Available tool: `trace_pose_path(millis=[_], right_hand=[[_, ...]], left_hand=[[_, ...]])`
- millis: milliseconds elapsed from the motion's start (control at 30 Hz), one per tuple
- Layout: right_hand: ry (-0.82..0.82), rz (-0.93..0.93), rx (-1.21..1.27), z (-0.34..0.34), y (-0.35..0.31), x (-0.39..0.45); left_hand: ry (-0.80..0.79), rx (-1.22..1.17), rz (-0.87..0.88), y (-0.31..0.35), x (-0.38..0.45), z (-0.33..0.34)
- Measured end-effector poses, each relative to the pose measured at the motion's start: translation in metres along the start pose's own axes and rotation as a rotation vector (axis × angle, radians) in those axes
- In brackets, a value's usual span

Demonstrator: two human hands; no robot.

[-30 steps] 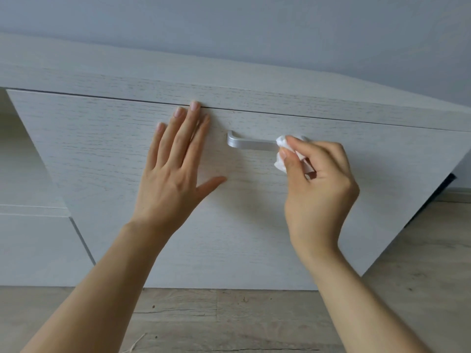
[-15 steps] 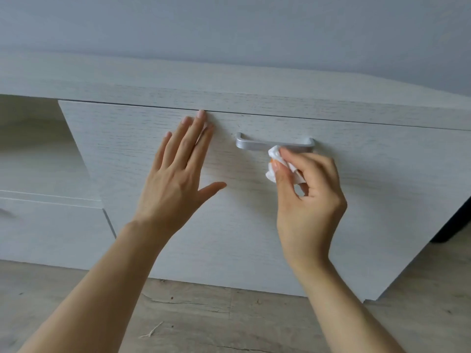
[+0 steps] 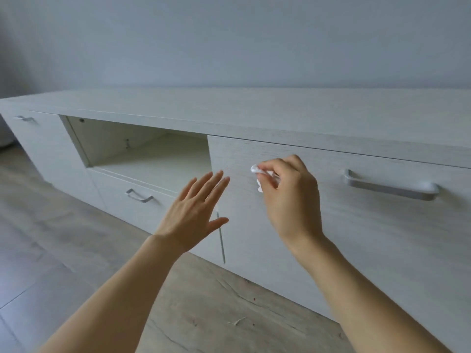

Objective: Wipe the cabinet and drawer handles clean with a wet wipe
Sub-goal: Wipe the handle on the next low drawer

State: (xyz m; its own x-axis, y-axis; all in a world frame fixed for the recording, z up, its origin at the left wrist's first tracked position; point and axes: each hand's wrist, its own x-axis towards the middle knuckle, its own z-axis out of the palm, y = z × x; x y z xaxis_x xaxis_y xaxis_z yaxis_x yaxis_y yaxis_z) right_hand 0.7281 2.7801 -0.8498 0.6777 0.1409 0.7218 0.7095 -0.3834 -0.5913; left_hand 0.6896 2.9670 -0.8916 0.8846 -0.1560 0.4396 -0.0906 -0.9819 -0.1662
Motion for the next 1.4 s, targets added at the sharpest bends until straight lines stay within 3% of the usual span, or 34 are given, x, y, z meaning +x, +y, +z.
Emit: trace_pose_path(millis=[200,467,633,1000,1133,1400], right_hand=[[-0.219,0.063,-0.055,0.099,-0.021,0.002],[-0.257,0.354,0.033,0.270,-0.047,-0.011],[-0.276,0.437,-0.011,0.346,-0.055,-0.015],[-0.196,0.577,-0.027,0.388,-0.057,-0.002],[-0.123,0.596,0.055,0.402,-0.039,-0.003],[-0.002,0.662,0.126,0.407,-0.017,-0.018]], left_hand=[[-0.154,0.158,0.054,-0.124,-0.028,0.026],[-0.243,0.196,0.074,-0.307,-0.049,0.094],[-0.260,0.156,0.029,-0.376,-0.051,0.150],[-0.246,-0.048,0.042,-0.407,-0.030,0.188],[-0.164,-0.048,0.011,-0.405,-0.035,0.196],[-0.143,-0.035,-0.024,-0.401,-0.036,0.198]])
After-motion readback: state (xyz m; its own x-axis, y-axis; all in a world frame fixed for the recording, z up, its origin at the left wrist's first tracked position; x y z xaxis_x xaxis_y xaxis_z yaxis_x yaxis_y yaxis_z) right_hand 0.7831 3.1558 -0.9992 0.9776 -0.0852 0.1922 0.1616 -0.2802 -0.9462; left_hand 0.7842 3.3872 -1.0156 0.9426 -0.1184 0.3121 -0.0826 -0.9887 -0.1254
